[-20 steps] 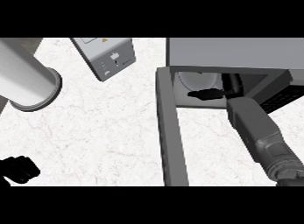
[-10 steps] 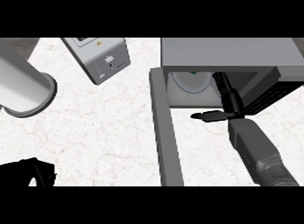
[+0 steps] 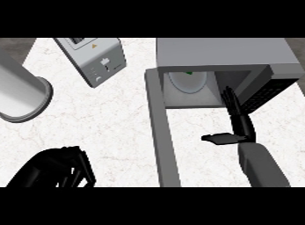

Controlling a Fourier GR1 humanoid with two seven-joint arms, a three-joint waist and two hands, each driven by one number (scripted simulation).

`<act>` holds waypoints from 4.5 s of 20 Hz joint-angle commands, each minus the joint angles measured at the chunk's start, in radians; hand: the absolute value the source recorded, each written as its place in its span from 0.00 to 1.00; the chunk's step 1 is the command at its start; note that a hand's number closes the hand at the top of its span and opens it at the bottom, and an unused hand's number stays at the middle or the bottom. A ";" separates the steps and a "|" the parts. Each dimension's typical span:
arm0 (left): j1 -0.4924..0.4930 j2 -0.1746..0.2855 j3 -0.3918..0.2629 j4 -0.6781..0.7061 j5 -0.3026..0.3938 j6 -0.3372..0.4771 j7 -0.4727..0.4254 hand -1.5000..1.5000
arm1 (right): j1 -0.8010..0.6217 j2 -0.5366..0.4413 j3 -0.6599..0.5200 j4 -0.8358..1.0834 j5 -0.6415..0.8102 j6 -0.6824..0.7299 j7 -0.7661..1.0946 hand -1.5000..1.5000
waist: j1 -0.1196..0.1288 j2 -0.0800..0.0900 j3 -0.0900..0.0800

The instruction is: Pick up the milk, place it into the microwave and close the microwave

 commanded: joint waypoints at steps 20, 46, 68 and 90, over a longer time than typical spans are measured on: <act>-0.497 -0.002 -0.507 0.931 -0.251 0.527 -0.382 1.00 | 0.613 -0.144 0.096 -0.837 -0.155 0.302 0.119 0.00 | -0.035 0.013 -0.001; -0.886 -0.001 -0.766 1.177 0.431 1.016 -0.634 1.00 | 0.637 -0.265 0.134 -1.320 -0.453 0.445 0.478 0.00 | -0.164 0.045 -0.006; -1.039 -0.002 -0.680 1.252 0.726 1.282 -0.662 0.00 | 0.420 -0.487 -0.073 -1.407 -0.307 0.336 0.503 1.00 | -0.228 0.085 -0.005; -1.069 -0.002 -0.707 1.279 0.851 1.264 -0.772 0.00 | 0.329 -0.382 -0.009 -1.266 -0.461 0.361 0.530 0.00 | -0.203 0.117 0.007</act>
